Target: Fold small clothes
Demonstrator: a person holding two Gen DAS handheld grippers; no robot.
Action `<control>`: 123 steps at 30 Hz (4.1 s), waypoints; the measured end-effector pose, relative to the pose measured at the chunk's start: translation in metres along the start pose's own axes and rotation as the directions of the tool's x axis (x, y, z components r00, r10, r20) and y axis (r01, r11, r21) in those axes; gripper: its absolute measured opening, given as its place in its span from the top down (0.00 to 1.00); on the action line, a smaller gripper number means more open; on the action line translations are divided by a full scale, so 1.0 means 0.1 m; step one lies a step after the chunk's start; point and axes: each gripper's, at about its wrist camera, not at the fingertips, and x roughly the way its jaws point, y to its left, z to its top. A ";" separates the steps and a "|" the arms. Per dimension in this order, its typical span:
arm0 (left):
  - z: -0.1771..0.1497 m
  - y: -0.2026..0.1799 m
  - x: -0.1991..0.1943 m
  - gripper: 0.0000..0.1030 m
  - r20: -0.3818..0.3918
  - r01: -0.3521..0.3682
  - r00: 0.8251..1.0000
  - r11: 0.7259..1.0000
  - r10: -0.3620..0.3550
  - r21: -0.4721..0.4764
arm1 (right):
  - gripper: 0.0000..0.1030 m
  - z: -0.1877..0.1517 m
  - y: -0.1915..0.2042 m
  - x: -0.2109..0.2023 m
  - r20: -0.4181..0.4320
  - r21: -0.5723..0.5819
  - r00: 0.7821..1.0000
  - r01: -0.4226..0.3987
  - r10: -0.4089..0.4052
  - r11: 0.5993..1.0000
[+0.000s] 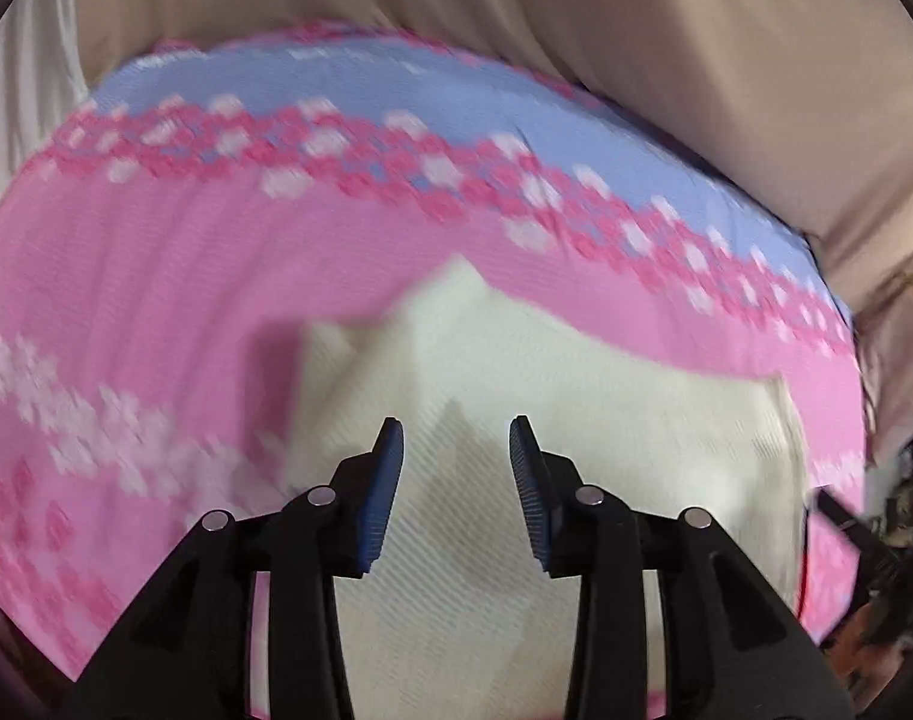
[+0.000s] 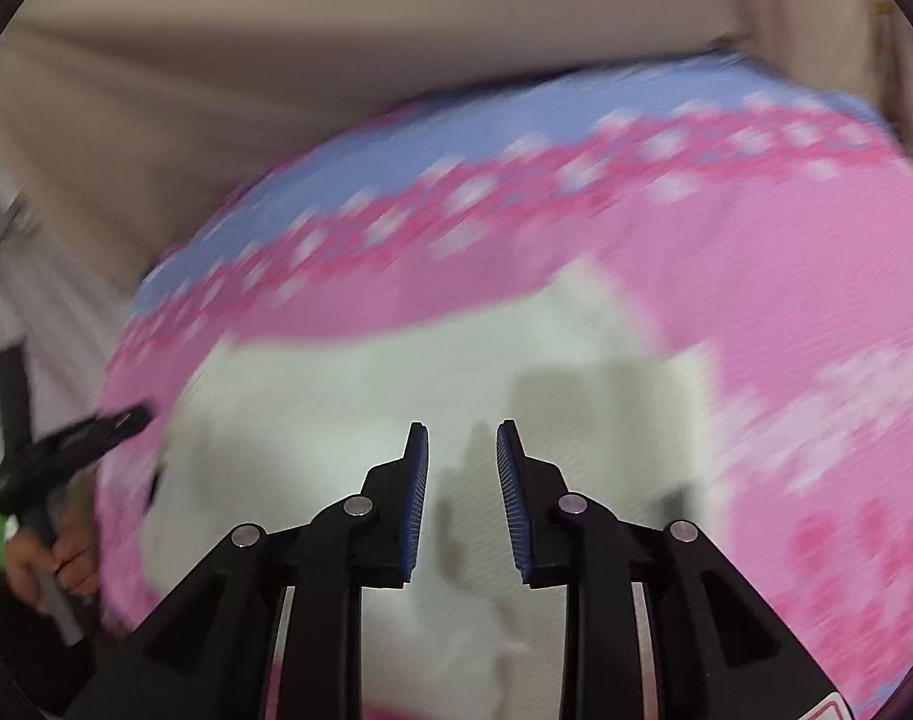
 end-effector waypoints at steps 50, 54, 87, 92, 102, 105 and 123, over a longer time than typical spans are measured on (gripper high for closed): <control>-0.93 1.30 0.07 0.12 -0.048 0.046 0.996 0.872 -0.079 -0.488 | 0.89 -0.18 1.04 1.21 -0.236 -0.275 0.964 0.059 -0.126 0.960; -0.83 1.22 0.11 0.29 -0.045 -0.003 0.999 0.894 -0.019 -0.448 | 0.89 -0.17 1.06 1.24 -0.236 -0.296 0.964 0.048 -0.122 0.954; -1.15 -1.16 -0.36 0.29 -0.142 0.227 0.973 0.882 -0.184 0.413 | 0.30 -0.16 -0.66 -0.08 -0.052 0.329 0.959 -0.249 0.280 0.911; -1.55 -1.13 -0.12 0.29 -0.220 0.226 0.966 0.857 -0.135 0.464 | 0.29 0.02 -0.45 0.35 -0.184 0.254 0.968 -0.118 0.168 0.960; -1.76 -1.02 0.19 0.69 -0.192 0.121 0.981 0.869 -0.030 0.479 | 0.83 0.23 -0.17 -0.04 -0.089 0.223 0.932 -0.325 0.351 0.919; -1.74 -1.00 0.29 0.76 -0.245 0.143 0.969 0.889 -0.036 0.436 | 0.83 0.23 -0.48 -0.36 -0.019 0.201 0.960 -0.269 0.278 0.942; -1.68 -1.29 0.27 0.52 -0.254 0.161 0.967 0.834 -0.026 0.528 | 0.40 -0.88 -0.89 -0.38 -0.144 0.275 0.965 -0.174 0.219 0.946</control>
